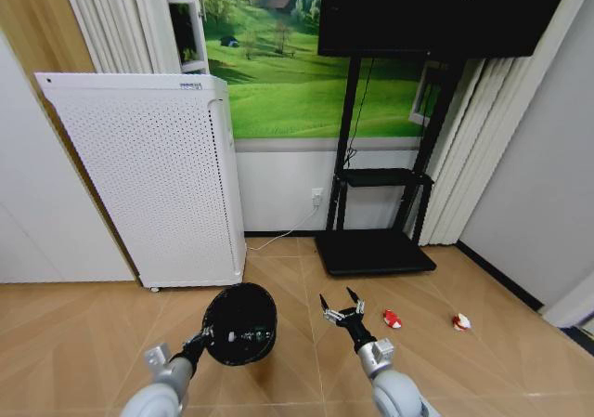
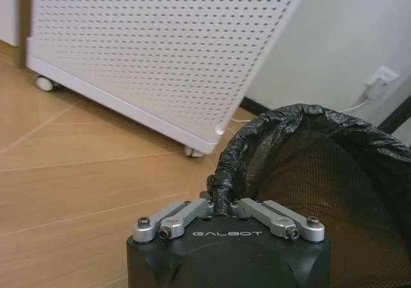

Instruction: Pick up the trash bin and place the garbage on the floor into it.

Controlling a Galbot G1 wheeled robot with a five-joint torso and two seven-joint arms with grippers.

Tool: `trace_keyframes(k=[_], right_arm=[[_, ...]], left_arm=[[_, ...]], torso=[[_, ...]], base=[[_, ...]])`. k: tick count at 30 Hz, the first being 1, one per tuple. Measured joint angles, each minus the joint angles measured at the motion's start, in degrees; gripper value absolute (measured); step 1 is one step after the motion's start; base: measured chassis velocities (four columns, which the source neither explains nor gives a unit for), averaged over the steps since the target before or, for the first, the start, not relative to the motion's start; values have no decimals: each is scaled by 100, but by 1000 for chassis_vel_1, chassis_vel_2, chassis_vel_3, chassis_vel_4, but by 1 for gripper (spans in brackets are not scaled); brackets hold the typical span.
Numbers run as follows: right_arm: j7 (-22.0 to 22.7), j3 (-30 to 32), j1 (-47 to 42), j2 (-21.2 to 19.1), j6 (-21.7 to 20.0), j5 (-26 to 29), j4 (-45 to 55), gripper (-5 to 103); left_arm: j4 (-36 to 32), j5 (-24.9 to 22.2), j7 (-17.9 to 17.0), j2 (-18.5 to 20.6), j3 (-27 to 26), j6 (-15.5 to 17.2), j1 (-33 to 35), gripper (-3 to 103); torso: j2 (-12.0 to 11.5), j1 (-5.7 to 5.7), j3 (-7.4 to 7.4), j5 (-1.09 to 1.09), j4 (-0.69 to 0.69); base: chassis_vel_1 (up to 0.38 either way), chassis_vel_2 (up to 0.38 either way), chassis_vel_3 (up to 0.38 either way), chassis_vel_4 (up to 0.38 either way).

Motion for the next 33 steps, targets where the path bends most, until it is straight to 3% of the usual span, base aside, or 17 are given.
trace_keyframes(k=[4,8,11,12,33], right_arm=[[-30,-18,9,-16,-72,-24,-23,100],[-116,-41,16,-26,-184,-89,-95,100],[-124,-39,26,15,-344,144,-226,100],[-125,-27,21,18,-347,145,-241,100],[-99,6,-49,106,-202,-60,-382,100]], left_arm=[[-28,194,58,-113,-189,19,264,4],[56,679,335,-231,-504,23,574,4],[296,1007,948,-178,-1186,59,580,4],[313,1025,996,-177,-1221,59,572,4],[392,1158,1164,-261,-1121,16,554,4]], torso=[[0,0,0,0,0],[0,0,0,-1,1],[0,0,1,-1,0],[0,0,1,0,0],[-1,2,1,0,1]], base=[[0,0,0,0],[0,0,0,0],[0,0,0,0],[0,0,0,0],[-55,44,53,-46]])
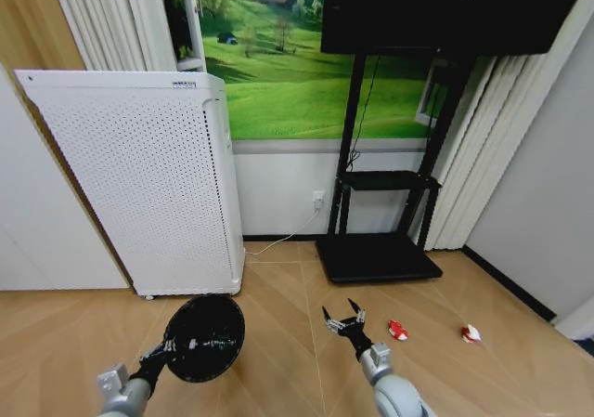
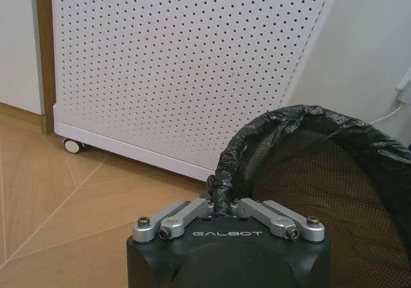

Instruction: Pick up the trash bin and place the garbage on the floor into it.

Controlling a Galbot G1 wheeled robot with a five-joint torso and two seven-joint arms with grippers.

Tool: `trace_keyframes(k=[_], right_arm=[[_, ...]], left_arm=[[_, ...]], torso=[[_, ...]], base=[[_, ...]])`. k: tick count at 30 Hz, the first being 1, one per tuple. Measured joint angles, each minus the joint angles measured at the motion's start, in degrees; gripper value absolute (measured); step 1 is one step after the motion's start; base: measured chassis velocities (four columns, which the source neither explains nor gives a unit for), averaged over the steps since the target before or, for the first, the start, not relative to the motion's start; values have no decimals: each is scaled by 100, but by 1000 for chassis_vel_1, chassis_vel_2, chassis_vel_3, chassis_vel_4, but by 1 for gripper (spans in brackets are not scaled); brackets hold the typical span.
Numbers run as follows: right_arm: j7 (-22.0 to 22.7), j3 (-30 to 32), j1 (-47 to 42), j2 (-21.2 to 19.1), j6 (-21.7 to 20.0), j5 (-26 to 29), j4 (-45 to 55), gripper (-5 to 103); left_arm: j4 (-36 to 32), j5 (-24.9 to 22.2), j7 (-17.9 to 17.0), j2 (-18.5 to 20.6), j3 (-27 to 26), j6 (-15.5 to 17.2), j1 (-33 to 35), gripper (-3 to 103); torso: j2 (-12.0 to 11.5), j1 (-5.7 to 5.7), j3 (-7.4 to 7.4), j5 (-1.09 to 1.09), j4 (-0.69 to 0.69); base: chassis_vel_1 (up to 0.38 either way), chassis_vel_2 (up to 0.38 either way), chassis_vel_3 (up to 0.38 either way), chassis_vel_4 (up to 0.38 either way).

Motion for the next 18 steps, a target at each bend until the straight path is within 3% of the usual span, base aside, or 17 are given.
trace_keyframes(k=[8,15,18], right_arm=[[-45,4,-28,12,54,-95,-31,100],[-33,-13,-31,20,84,-138,-60,100],[40,-7,-49,80,236,-431,-151,100]], left_arm=[[31,56,11,-47,84,-18,0,4],[37,61,13,-52,90,-32,-12,4],[40,59,16,-52,74,-40,-13,4]], torso=[[0,-1,0,-2,-2],[0,-1,0,0,-1],[0,0,1,-1,-2]], base=[[-147,-56,136,51],[-290,-143,290,152],[-312,-170,285,185]])
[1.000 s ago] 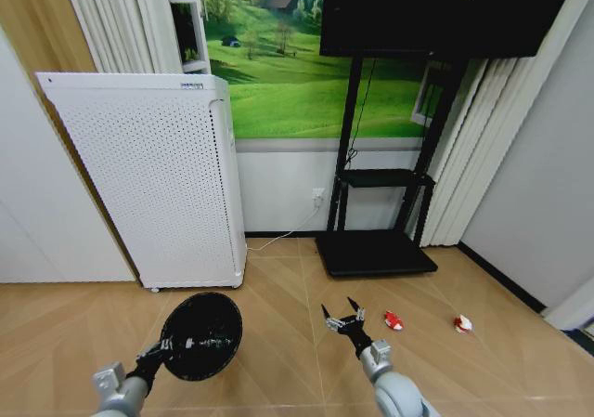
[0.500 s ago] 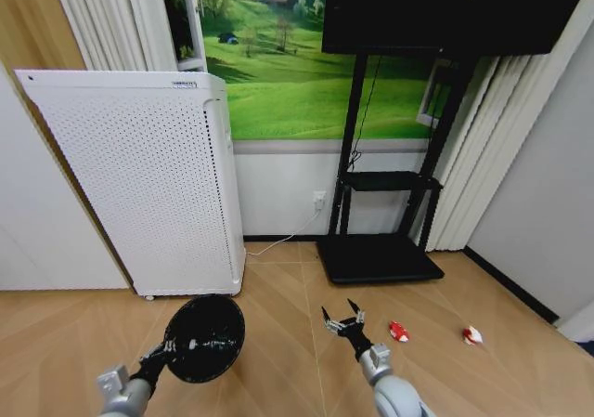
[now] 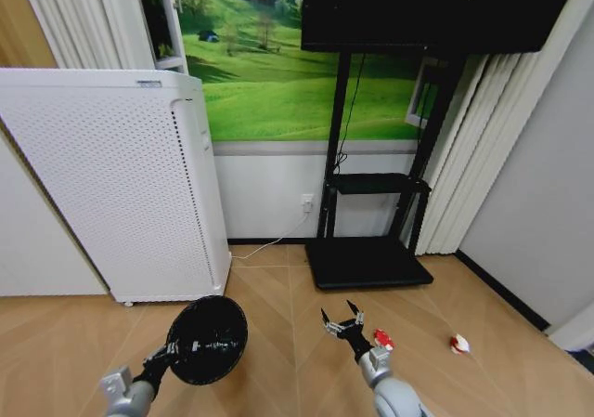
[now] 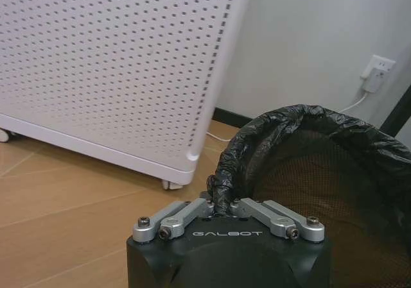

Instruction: Pick up the trash bin and place the garbage on the floor into it.

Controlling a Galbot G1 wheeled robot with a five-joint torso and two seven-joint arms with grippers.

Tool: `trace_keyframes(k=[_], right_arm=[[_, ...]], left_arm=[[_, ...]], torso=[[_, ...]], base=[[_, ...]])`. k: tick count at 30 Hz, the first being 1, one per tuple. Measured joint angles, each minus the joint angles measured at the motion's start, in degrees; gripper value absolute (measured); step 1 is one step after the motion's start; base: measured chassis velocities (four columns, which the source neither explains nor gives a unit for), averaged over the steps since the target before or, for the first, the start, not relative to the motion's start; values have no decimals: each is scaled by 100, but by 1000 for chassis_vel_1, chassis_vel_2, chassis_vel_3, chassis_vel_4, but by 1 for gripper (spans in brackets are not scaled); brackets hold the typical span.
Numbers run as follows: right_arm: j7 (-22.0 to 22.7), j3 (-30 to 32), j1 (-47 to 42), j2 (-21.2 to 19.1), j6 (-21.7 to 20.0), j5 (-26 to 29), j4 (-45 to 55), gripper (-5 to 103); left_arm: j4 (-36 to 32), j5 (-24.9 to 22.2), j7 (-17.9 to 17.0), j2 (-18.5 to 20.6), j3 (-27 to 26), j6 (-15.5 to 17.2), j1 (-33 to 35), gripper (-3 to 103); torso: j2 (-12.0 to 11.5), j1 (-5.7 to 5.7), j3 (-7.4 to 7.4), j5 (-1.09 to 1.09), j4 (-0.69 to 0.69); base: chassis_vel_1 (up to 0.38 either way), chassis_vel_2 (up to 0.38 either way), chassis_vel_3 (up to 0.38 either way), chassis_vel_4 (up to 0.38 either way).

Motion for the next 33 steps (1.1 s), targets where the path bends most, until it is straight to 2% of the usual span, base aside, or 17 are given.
trace_keyframes(k=[5,7,14,21,33], right_arm=[[65,46,-80,40,-22,-377,-58,100],[142,45,-123,44,-259,-528,-93,100],[350,-180,165,113,-836,-472,-703,100],[360,-436,1123,398,-1082,-413,-1830,100],[135,-242,1407,441,-1421,-426,-2967,100]], left_arm=[[3,-2,-5,-9,-15,-15,0,4],[4,-8,-25,-17,-35,-26,2,4],[30,-6,-117,-53,-249,-79,76,4],[1,-18,-44,-57,-541,-83,287,4],[32,-52,-36,-29,-568,-88,219,4]], torso=[[0,0,0,1,0],[0,-1,-1,2,0],[1,-2,-1,-2,1],[1,-2,-1,1,3],[0,-1,0,1,1]], base=[[-179,-143,214,138],[-6,-38,29,17],[59,23,-55,-32],[7,7,-9,-4],[0,0,0,0]])
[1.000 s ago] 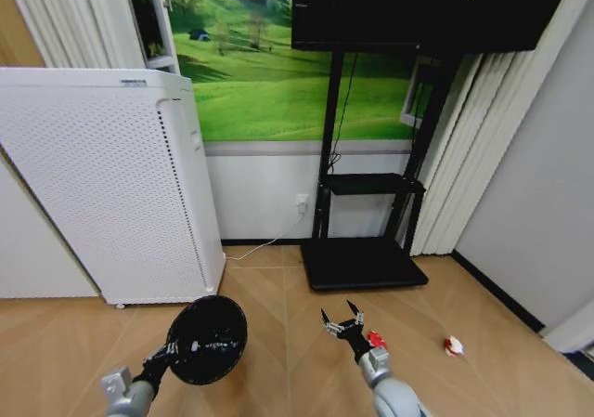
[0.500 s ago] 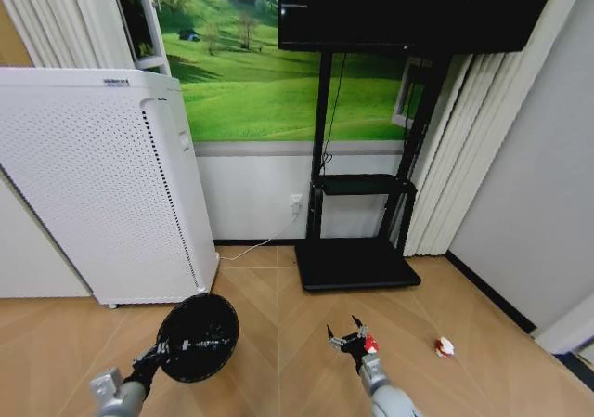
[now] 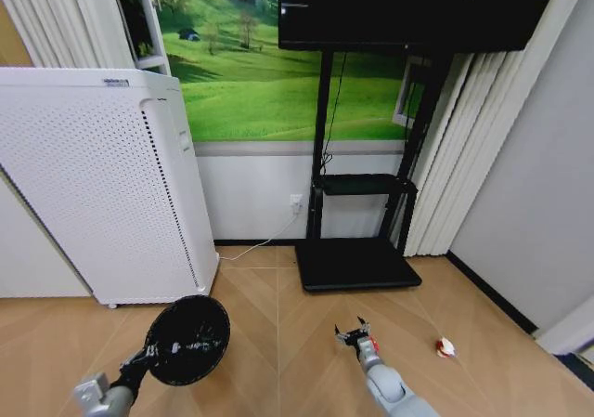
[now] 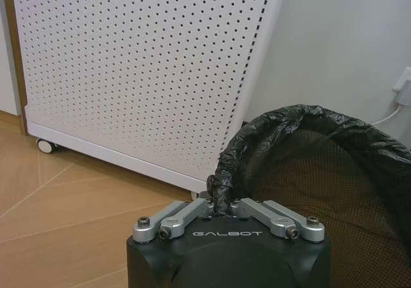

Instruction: Pick up the trash bin and place the garbage on the floor into it.

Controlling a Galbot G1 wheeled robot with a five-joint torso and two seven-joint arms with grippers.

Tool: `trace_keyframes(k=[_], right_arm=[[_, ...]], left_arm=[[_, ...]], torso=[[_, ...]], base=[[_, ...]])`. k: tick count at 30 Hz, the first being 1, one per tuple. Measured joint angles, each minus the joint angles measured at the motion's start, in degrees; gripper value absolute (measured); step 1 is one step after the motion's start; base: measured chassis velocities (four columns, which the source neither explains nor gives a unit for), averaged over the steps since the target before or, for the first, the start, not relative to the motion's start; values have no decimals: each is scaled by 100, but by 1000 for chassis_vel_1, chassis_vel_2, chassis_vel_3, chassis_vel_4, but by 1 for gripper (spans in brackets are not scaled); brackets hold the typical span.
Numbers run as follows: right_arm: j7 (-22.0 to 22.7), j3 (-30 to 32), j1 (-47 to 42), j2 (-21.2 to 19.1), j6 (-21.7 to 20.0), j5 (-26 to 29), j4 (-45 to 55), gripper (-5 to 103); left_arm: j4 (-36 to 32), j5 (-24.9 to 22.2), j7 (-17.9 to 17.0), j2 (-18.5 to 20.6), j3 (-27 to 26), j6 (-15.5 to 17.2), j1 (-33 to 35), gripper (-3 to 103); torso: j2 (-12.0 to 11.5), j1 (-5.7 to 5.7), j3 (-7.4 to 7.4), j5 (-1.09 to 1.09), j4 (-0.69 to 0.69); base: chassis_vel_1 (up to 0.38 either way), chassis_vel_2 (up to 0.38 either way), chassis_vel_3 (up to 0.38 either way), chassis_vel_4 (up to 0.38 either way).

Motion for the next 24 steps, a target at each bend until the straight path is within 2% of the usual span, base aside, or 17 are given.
trace_keyframes(k=[10,24], right_arm=[[16,214,279,303,-117,-56,-884,100],[477,551,675,719,-218,-22,-1849,100]], left_arm=[[39,-37,-10,37,64,0,-103,4],[46,-53,-1,48,80,0,-121,4]], torso=[[0,0,0,0,0],[0,0,0,1,1]], base=[[0,0,0,0],[0,0,0,0]])
